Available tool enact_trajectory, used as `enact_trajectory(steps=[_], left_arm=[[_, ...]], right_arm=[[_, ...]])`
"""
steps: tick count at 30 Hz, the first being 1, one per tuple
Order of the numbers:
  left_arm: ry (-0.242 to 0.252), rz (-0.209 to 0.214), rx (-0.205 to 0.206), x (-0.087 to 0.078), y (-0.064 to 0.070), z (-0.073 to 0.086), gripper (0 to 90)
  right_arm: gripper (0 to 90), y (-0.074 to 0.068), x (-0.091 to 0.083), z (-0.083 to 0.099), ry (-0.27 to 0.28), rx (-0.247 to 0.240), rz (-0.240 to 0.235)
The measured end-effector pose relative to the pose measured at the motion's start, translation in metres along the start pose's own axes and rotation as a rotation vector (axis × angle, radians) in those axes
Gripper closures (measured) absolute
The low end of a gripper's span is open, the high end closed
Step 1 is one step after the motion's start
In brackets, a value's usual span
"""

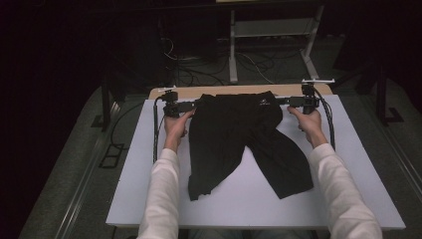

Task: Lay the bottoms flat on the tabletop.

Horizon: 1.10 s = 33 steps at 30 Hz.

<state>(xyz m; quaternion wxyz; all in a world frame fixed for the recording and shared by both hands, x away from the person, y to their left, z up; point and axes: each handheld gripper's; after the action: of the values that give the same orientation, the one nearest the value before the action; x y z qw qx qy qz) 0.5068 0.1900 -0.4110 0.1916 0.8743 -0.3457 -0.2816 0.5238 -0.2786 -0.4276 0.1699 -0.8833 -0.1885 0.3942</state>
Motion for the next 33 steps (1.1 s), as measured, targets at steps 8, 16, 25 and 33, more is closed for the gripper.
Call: enact_trajectory(steps=[8, 16, 25, 33], left_arm=[[0.008, 0.018, 0.063, -0.013, 0.019, 0.005, 0.3], [0.015, 0.051, 0.067, -0.024, 0.032, 0.020, 0.3], [0.003, 0.074, 0.077, -0.035, 0.045, 0.033, 0.3], [0.002, 0.121, 0.100, -0.045, 0.067, 0.040, 0.3]], right_arm=[[0.0, -0.011, -0.025, 0.011, 0.023, -0.107, -0.024], [0.0, -0.009, -0.050, 0.031, 0.046, -0.121, -0.064], [0.0, -0.004, -0.074, 0.055, 0.042, -0.121, -0.088], [0.0, -0.008, -0.093, 0.080, 0.025, -0.139, -0.098]])
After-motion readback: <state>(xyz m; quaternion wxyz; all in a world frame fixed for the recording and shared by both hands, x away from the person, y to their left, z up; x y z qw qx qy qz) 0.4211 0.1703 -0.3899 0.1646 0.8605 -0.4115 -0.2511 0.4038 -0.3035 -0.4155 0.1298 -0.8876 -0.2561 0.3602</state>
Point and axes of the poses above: each handheld gripper's, and its own axes: x roughly forward along the jaws, z roughly out of its underside, y roughly to its right, and after that the axes turned 8 degrees about z, right-handed
